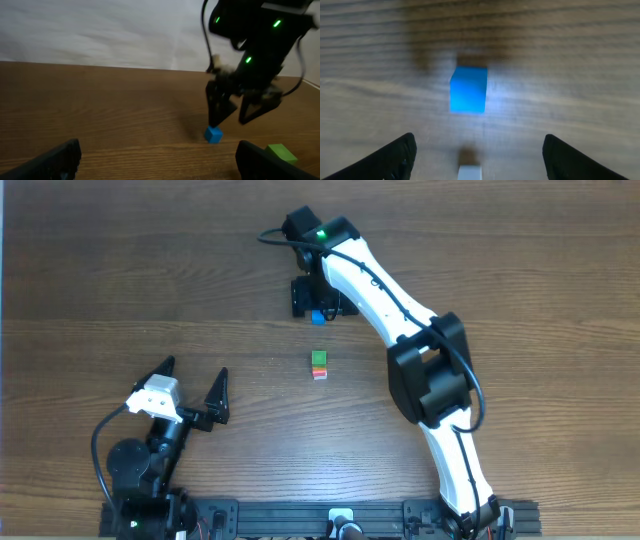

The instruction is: Stack Cubes

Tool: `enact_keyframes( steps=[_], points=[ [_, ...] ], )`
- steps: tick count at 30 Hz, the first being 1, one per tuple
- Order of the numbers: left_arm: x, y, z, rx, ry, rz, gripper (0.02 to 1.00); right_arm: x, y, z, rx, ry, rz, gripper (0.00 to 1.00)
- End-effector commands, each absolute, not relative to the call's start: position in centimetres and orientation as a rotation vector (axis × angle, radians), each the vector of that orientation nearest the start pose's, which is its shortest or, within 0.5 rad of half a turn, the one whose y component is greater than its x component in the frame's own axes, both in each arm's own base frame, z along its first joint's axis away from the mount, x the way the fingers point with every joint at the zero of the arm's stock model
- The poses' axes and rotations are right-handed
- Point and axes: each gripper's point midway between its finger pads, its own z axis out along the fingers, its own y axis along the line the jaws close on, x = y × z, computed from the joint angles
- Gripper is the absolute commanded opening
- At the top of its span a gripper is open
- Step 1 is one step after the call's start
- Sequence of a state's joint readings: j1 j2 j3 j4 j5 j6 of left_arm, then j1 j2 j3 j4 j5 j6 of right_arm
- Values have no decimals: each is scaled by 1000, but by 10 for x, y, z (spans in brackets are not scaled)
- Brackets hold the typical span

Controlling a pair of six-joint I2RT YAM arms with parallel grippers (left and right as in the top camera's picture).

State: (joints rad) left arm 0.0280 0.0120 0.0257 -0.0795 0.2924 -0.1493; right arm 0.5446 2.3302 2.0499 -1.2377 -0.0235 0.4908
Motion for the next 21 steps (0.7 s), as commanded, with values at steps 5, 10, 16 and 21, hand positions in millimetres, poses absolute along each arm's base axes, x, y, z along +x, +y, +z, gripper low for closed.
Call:
enact_keyframes(
  steps=[5,10,16,21],
  points=[
    [239,-45,163,103,1638,-331,998,410,243,26,-148,3088,9,759],
    [239,-45,163,103,1638,-331,998,411,241,19,-152,3090,-17,744],
    [239,-45,163,103,1638,-331,996,415,244,13,-156,3078,-12,684],
    [239,-45,163,103,1638,-331,993,415,246,13,-158,3074,-9,546]
  ],
)
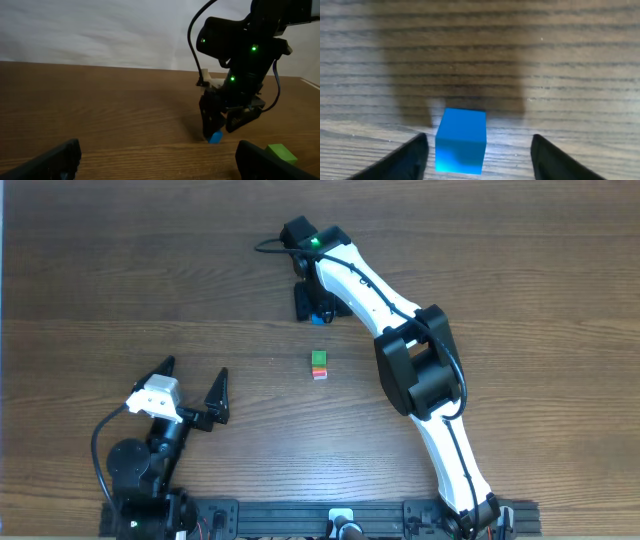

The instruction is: Stack Cubes

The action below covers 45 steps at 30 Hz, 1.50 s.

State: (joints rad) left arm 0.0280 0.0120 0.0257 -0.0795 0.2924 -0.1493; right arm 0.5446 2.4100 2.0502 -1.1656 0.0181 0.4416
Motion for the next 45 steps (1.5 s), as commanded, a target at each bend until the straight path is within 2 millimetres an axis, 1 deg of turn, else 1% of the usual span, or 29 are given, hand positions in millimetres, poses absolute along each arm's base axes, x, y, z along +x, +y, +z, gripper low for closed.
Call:
enact_keyframes(
  steps=[1,2,5,11,21,23,25,28,31,35,37,40,41,43,45],
  points=[
    [239,-45,163,103,1638,-331,998,415,246,13,-159,3074,-9,514],
    [239,-45,163,103,1638,-331,998,415,246,13,-159,3075,-9,465],
    [239,-45,163,103,1638,-331,998,414,247,13,-163,3074,-9,371],
    [239,-45,163,103,1638,-331,998,412,251,13,-175,3073,-8,248],
    [239,-45,163,103,1638,-331,998,412,251,13,-165,3073,-6,148],
    [239,-45,163,103,1638,-331,998,414,253,16,-156,3070,5,123],
    [239,-45,163,103,1638,-331,998,416,254,24,-149,3061,19,99],
    [239,-45,163,103,1638,-331,998,420,256,46,-147,3039,36,62],
    [239,-45,163,103,1638,-331,998,421,256,72,-145,3011,50,14],
    [239,-45,163,103,1638,-331,998,416,254,107,-148,2985,68,9],
    [239,-45,163,103,1638,-331,998,408,253,125,-150,2978,75,9],
    [239,-45,163,103,1638,-331,998,390,247,152,-134,2981,69,12],
    [239,-45,163,103,1638,-331,998,381,245,162,-126,2977,51,9],
    [239,-45,163,103,1638,-331,998,368,243,178,-124,2972,29,12],
    [239,-45,163,103,1638,-331,998,352,246,191,-136,2970,32,12]
  ],
)
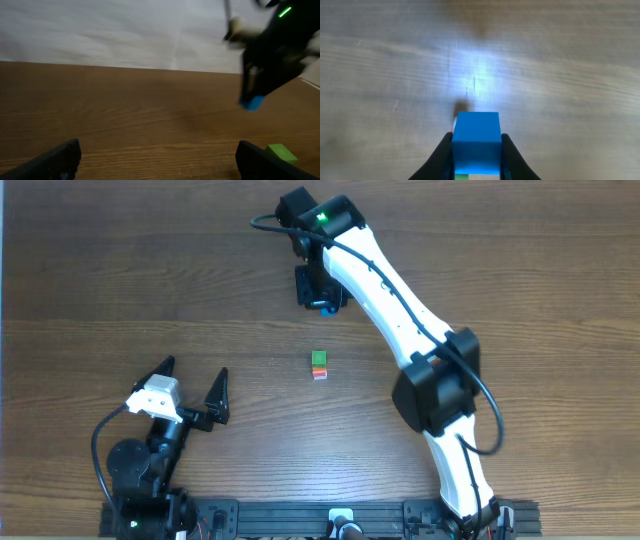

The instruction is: Stack Cubes

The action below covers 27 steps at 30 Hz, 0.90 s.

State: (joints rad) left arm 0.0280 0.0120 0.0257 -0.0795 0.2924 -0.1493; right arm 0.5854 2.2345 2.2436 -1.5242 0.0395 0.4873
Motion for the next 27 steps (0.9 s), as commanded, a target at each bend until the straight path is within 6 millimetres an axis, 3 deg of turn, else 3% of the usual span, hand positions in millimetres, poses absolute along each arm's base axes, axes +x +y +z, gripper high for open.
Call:
enact_keyframes(
  steps=[1,5,7,12,18,27],
  points=[
    [239,-45,163,103,1638,-331,998,344,248,196,-137,2973,32,7],
    [239,-45,163,103,1638,-331,996,315,252,203,-124,3014,3,9],
    [239,-45,163,103,1638,-331,996,298,255,197,-124,3054,-36,9],
    [239,-45,163,103,1638,-331,996,279,256,180,-98,3139,-70,12],
    [239,-45,163,103,1638,-331,998,273,258,161,-80,3182,-70,12],
    [239,-45,163,103,1638,-331,998,280,256,144,-34,3197,-38,9]
  ],
)
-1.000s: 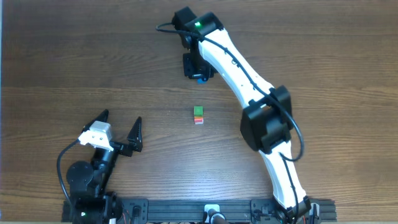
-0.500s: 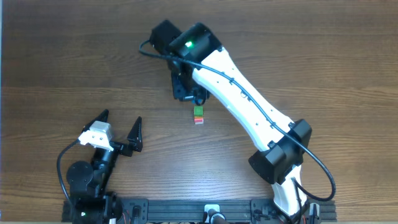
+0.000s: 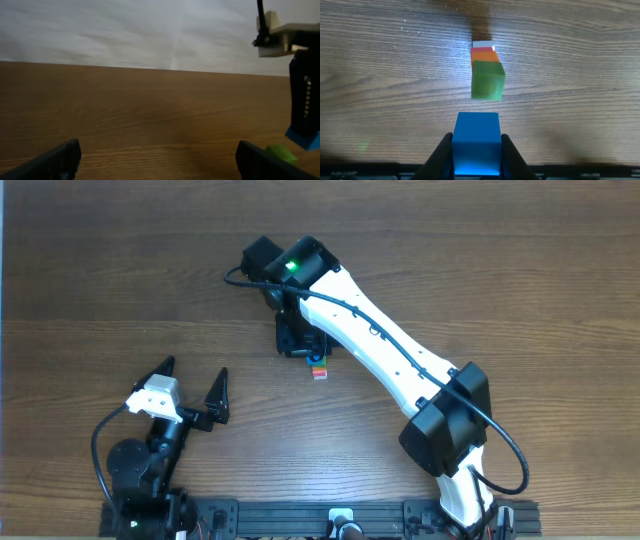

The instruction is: Stack Cubes

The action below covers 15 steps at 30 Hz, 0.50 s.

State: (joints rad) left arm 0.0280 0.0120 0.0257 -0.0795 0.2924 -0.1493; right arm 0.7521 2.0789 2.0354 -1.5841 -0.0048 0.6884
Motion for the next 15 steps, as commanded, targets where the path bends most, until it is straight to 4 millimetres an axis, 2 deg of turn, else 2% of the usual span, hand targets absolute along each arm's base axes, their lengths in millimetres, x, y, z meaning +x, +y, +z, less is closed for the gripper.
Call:
enact_keyframes(
  steps=[1,15],
  points=[
    [239,-45,163,103,1638,-331,998,281,255,142,-28,3197,-36,14],
    [239,-45,163,103,1638,-331,998,287,255,133,9,3146,55,9]
  ],
)
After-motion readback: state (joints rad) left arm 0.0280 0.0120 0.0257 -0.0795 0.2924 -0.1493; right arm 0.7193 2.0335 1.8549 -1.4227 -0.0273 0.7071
